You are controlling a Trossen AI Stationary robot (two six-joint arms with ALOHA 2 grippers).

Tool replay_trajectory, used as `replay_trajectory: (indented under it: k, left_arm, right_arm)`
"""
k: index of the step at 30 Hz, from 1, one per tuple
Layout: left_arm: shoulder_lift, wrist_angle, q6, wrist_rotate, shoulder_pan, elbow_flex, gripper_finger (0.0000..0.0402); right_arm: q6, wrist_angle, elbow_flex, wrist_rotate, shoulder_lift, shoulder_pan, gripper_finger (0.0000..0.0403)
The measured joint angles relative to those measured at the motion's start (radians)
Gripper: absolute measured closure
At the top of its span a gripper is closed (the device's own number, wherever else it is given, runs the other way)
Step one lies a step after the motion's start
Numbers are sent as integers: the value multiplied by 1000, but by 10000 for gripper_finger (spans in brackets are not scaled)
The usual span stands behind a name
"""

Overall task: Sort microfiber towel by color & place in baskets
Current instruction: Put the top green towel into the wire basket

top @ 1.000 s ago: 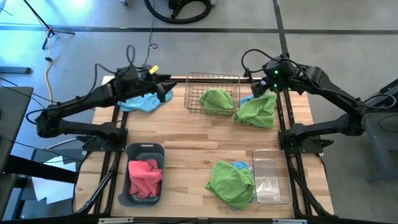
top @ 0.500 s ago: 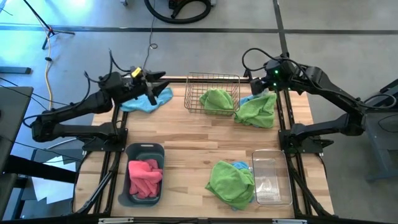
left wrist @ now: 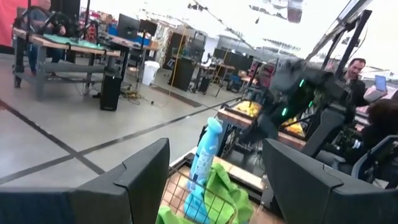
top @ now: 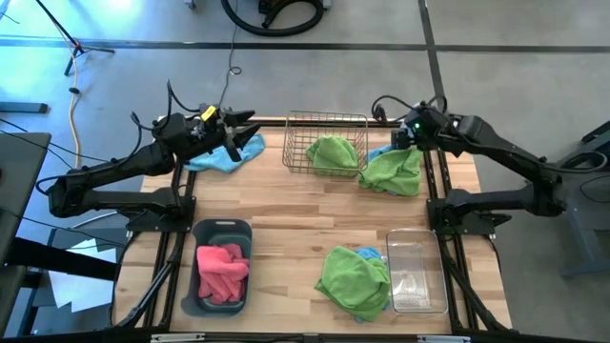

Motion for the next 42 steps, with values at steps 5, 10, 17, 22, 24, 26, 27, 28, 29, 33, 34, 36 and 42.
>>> replay_trajectory:
  k: [5,10,17,22,24,26,27,28,29,33,34,36,42]
  left_arm:
    - [0,1,6,-14,0,0,156]
    - [0,1,6,-16,0,0,156]
    - [0,0,5,-17,0,0,156]
    - [0,0,5,-17,0,1,156]
    - [0,0,4,-19,0,1,156]
    - [0,0,-8,-20,0,1,156]
    - [0,0,-13,-20,0,1,156]
    - [0,0,-15,-20,0,1,156]
    - [0,0,-15,-20,0,1,156]
    - [0,0,-21,-40,0,1,156]
    - [0,0,-21,-43,0,1,156]
    - [0,0,-21,-44,0,1,156]
    - [0,0,-21,-45,0,1,156]
  right_arm:
    - [99,57,-164,-57,-51,-19,109]
    - [177,114,-283,-59,-53,-19,109]
    - [315,252,-469,-22,-52,-19,109]
    - [375,366,-573,-22,-51,-19,109]
    - [386,383,-594,-21,-51,-19,109]
    - [393,404,-609,-18,-51,-19,109]
    - [393,414,-617,-15,-51,-19,109]
    - [393,416,-626,-8,-50,-19,109]
    - [396,416,-633,0,-46,-19,109]
    - [411,422,-645,5,-28,-19,119]
    - [411,425,-645,5,-23,-19,127]
    - [410,434,-645,5,-18,-19,153]
    - [377,437,-645,3,-15,-19,308]
